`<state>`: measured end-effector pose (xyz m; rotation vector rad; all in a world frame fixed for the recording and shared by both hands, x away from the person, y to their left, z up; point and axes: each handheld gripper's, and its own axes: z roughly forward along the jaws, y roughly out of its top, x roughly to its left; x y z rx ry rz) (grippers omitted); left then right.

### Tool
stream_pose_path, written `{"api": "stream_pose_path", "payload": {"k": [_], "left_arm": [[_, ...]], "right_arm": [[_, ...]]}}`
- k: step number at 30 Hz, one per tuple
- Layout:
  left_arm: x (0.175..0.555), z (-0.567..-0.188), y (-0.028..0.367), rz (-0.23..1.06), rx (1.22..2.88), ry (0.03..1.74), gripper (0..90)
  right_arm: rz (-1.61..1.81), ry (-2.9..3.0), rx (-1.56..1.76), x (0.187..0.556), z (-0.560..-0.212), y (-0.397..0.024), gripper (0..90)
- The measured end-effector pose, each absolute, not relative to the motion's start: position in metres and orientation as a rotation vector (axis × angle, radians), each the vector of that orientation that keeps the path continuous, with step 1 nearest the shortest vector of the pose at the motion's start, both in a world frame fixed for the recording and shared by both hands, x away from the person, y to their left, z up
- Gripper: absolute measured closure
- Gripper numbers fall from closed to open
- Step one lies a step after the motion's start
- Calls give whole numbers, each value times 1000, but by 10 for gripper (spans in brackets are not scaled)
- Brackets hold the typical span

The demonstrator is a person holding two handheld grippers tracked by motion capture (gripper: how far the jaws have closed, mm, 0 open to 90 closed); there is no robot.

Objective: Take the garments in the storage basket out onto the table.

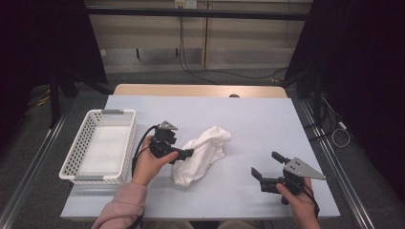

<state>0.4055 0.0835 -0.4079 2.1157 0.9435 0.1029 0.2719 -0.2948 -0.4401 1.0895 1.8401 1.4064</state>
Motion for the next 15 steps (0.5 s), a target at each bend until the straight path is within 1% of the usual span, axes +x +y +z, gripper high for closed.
{"api": "stream_pose_path", "payload": {"k": [1,2,5,8,9,12,15], "left_arm": [[407,-408,85,52,2104,917,164],[403,-406,83,102,2117,952,199],[402,-404,83,86,2121,917,327],[399,-402,81,23,2118,913,517],[399,-403,80,32,2124,901,569],[397,-403,77,5,2147,898,697],[397,-403,75,-22,2159,888,800]], "right_arm": [[1404,1838,1097,273,-440,-295,25],[1400,1832,1110,274,-439,-295,24],[1403,1838,1132,278,-438,-291,22],[1382,1864,1105,281,-439,-287,23],[1382,1870,1106,282,-439,-285,23],[1383,1884,1097,285,-438,-279,23],[1387,1898,1091,288,-439,-274,23]]}}
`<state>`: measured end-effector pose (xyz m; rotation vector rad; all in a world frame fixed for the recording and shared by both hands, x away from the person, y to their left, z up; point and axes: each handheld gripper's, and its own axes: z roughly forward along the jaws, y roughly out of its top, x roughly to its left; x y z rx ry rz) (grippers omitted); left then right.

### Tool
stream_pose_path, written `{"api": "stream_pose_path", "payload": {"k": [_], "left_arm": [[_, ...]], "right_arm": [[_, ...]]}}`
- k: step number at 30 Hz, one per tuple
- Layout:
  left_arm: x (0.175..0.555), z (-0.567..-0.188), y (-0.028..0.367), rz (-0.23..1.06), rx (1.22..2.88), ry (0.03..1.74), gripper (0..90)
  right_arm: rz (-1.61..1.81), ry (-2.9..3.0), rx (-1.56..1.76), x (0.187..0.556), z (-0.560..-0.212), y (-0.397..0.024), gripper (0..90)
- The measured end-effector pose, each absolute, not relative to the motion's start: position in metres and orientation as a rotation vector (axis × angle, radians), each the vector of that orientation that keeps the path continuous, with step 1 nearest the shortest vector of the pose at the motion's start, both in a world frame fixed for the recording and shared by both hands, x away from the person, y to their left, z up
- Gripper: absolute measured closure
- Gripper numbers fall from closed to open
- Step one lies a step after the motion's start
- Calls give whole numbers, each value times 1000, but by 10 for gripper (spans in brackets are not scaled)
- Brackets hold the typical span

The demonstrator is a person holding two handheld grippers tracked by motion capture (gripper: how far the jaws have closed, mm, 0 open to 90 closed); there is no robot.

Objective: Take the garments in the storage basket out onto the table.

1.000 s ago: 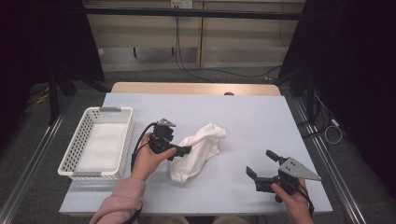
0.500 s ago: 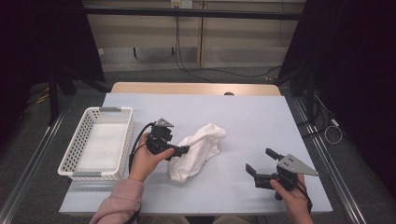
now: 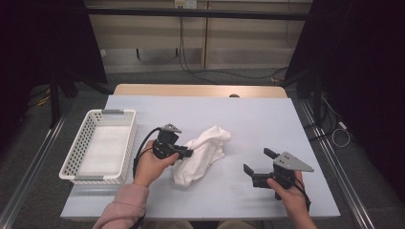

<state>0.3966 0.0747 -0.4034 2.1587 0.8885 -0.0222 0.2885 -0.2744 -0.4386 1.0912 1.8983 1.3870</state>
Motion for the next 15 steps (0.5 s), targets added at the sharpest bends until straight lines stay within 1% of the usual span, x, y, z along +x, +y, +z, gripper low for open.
{"api": "stream_pose_path", "payload": {"k": [3,5,9,15], "left_arm": [[396,-403,74,-30,2150,894,854],[396,-400,76,-25,2147,901,868],[399,-393,85,-13,2116,900,873],[405,-388,99,12,2073,941,874]], "right_arm": [[1389,1906,1089,292,-439,-270,23],[1391,1913,1085,294,-440,-268,23],[1401,1935,1075,299,-440,-263,24],[1421,1948,1061,302,-439,-259,26]]}}
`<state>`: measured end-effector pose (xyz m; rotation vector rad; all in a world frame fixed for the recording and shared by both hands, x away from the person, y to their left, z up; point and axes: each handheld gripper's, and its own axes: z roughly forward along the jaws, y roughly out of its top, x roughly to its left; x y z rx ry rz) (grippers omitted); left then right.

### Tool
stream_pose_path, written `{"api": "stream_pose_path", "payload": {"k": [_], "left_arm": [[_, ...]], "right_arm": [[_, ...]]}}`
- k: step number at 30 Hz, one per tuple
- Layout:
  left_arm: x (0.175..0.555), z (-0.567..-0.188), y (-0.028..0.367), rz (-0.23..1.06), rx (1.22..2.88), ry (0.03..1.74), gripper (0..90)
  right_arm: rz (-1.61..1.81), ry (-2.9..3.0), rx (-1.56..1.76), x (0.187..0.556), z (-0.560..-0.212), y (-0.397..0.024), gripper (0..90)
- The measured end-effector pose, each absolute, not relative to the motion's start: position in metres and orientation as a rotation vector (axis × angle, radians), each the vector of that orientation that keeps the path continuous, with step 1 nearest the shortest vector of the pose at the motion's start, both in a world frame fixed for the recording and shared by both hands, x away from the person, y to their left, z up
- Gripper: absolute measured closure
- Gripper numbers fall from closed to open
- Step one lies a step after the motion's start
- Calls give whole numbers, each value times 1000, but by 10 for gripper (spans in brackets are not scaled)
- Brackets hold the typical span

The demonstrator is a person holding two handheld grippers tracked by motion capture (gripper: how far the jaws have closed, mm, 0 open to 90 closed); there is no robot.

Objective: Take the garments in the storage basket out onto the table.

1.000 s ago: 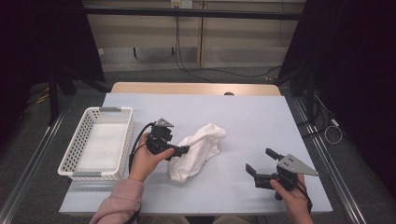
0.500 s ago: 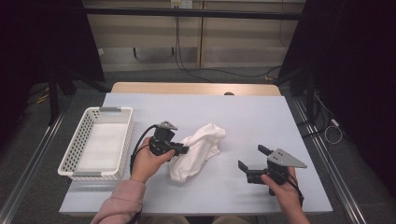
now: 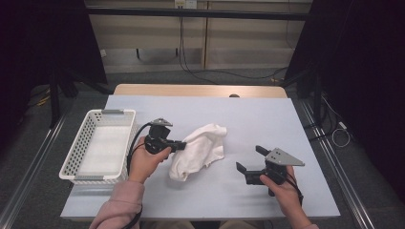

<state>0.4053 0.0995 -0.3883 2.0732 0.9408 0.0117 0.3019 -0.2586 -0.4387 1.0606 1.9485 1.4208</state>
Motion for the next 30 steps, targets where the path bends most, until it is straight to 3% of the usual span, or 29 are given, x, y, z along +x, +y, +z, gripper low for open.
{"api": "stream_pose_path", "payload": {"k": [14,30], "left_arm": [[416,-396,128,69,2003,1050,872],[420,-406,115,55,1967,1077,859]], "right_arm": [[1441,1953,1037,306,-437,-259,27],[1431,1999,1021,305,-437,-250,28]]}}
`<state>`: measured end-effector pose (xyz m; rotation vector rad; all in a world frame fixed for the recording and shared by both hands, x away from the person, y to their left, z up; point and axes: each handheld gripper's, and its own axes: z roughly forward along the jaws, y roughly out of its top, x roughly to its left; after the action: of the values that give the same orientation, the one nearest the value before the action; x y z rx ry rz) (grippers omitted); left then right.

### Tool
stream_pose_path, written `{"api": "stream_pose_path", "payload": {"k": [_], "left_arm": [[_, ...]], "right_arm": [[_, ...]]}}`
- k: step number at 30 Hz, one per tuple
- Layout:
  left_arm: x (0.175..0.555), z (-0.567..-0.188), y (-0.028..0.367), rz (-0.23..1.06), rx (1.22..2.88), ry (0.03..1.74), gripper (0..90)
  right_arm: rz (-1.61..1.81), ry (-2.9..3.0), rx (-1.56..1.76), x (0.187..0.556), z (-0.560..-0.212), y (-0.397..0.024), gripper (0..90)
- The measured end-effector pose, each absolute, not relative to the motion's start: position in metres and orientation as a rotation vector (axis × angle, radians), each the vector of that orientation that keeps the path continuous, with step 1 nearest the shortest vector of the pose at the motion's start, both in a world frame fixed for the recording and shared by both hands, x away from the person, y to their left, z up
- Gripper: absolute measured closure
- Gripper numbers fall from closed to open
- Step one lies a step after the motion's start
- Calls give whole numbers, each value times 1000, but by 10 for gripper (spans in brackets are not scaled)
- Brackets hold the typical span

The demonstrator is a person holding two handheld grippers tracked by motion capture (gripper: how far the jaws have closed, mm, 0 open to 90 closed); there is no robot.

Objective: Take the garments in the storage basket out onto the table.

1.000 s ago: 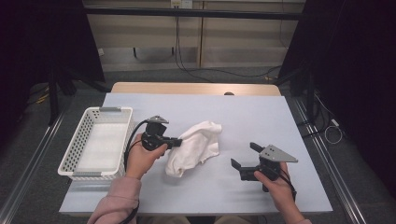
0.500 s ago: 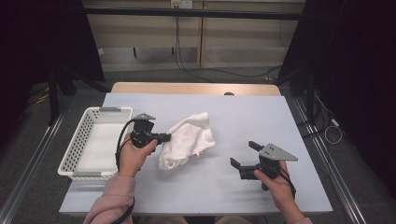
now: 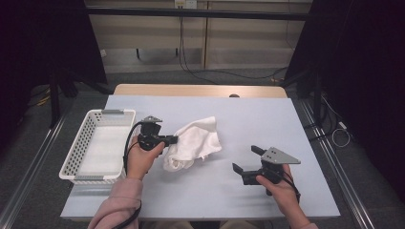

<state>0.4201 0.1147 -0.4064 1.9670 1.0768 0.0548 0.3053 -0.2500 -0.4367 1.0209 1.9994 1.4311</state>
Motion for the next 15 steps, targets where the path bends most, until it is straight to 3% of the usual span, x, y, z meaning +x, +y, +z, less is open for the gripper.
{"api": "stream_pose_path", "payload": {"k": [15], "left_arm": [[424,-411,99,107,1997,1032,853]], "right_arm": [[1420,2031,992,313,-430,-232,60]]}}
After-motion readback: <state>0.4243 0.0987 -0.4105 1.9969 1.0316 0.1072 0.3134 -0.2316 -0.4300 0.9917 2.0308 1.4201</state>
